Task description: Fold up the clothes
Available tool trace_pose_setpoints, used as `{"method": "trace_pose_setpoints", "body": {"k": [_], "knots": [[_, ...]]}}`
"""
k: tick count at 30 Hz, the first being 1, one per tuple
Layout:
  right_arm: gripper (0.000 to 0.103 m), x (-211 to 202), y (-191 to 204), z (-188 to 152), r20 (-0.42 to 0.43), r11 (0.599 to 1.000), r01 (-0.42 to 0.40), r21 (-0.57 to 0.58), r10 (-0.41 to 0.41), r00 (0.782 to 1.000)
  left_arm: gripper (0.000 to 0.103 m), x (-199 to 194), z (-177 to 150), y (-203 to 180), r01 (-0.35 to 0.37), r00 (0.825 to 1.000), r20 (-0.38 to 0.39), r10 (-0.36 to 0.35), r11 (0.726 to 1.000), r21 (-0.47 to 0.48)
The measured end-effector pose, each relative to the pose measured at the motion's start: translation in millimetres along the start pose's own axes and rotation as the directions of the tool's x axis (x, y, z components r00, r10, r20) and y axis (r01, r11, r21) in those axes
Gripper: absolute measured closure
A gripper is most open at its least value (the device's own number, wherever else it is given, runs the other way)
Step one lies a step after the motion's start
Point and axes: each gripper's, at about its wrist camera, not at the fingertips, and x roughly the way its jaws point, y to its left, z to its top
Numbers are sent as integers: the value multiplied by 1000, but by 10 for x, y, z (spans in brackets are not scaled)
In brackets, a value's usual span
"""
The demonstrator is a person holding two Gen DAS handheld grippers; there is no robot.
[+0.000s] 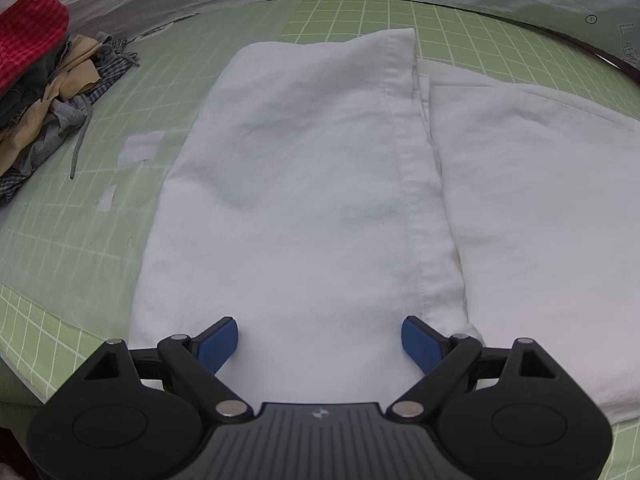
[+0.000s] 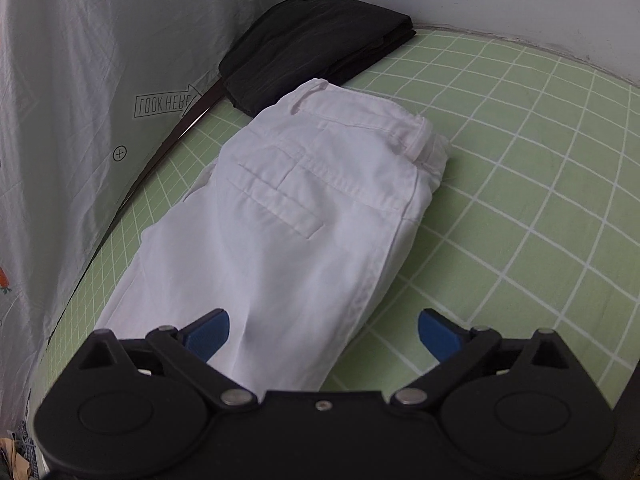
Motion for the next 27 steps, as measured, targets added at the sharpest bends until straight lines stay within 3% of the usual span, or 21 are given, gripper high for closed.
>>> {"method": "trace_pose_setpoints", "body": {"k": [5, 8, 19, 20, 23, 25, 27], "knots": [[0, 145, -94, 97, -17, 1000, -4, 19, 4, 1000, 6, 24, -13, -40, -50, 999, -3, 50, 999, -2], [0, 234, -30, 171, -16, 999, 14, -37, -15, 1000, 2, 50, -8, -34, -65, 998, -8, 65, 998, -4], [1, 497, 39, 436, 53, 995, 48, -86, -44, 998, 0, 89, -7, 14, -40, 999, -14, 39, 998, -46], [5, 494, 41, 443, 54, 995, 34, -90, -29, 998, 0, 90, -8, 14, -40, 999, -15, 39, 998, -50], [30, 439, 39, 445, 57, 993, 26, -113, -20, 998, 0, 96, -7, 10, -41, 999, -17, 40, 998, -54], [56, 379, 42, 441, 69, 991, -4, -132, 13, 998, 0, 100, -6, 8, -42, 999, -17, 41, 998, -55], [71, 301, 103, 440, 82, 985, -31, -167, 45, 996, 0, 102, -7, 19, -39, 999, -15, 38, 998, -55]]}}
